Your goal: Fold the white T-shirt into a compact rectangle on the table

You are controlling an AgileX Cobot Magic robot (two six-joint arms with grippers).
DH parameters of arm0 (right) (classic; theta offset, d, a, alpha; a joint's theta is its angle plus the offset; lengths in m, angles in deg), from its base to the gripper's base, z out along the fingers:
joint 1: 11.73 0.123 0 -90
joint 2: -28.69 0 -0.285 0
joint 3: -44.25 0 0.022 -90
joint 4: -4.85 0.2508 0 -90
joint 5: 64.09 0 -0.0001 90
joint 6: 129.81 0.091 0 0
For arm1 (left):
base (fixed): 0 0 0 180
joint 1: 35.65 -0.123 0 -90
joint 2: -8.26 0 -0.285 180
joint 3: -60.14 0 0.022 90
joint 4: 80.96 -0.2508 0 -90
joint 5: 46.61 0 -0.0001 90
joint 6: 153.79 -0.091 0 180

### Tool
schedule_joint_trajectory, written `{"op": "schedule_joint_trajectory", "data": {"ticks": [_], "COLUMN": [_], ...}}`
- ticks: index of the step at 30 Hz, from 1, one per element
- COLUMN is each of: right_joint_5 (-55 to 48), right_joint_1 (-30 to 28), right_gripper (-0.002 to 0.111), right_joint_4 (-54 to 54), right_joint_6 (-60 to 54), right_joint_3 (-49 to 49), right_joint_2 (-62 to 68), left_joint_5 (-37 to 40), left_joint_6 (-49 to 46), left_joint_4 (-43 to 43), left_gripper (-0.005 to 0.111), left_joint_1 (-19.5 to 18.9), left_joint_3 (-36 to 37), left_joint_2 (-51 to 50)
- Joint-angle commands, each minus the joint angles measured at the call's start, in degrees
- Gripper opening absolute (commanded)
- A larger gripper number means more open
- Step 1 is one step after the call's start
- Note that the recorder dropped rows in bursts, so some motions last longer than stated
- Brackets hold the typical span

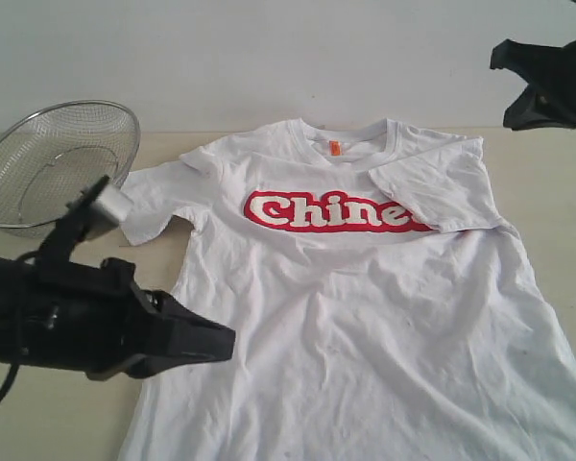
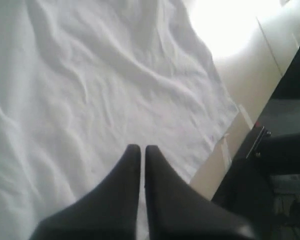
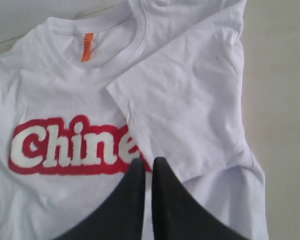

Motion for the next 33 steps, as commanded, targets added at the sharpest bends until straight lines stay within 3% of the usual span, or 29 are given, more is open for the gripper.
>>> {"op": "schedule_joint_trajectory", "data": {"ticks": [1,5,16,28,33], "right_joint_5": [0.46,2.38,4.41,3.05,5.47], "right_joint_1": [0.01,2.61,15.10,17.25,17.25], "right_gripper": [0.001,0.001,0.001,0.001,0.001], "right_joint_4": [6.84,17.95,17.86,17.46,17.46], "right_joint_6": [-4.22,-15.51,-20.73,-20.95,-20.95], "right_joint_3": [12.65,22.92,31.84,31.84,31.84], "right_joint_2": [-10.87,-19.09,-24.22,-24.22,-24.02], "left_joint_5": [-1.79,-1.28,0.76,-1.46,-5.91], "left_joint_6": [1.33,5.28,24.70,29.39,29.52], "left_joint_4": [0.19,-2.30,-20.16,-20.59,-20.48], "left_gripper": [0.004,0.004,0.004,0.004,0.004], "left_joint_1": [-1.80,-3.19,-3.30,-3.30,-3.30], "left_joint_3": [1.05,1.33,1.70,5.27,8.14], "left_joint_2": [7.00,11.71,16.45,18.64,18.78]}}
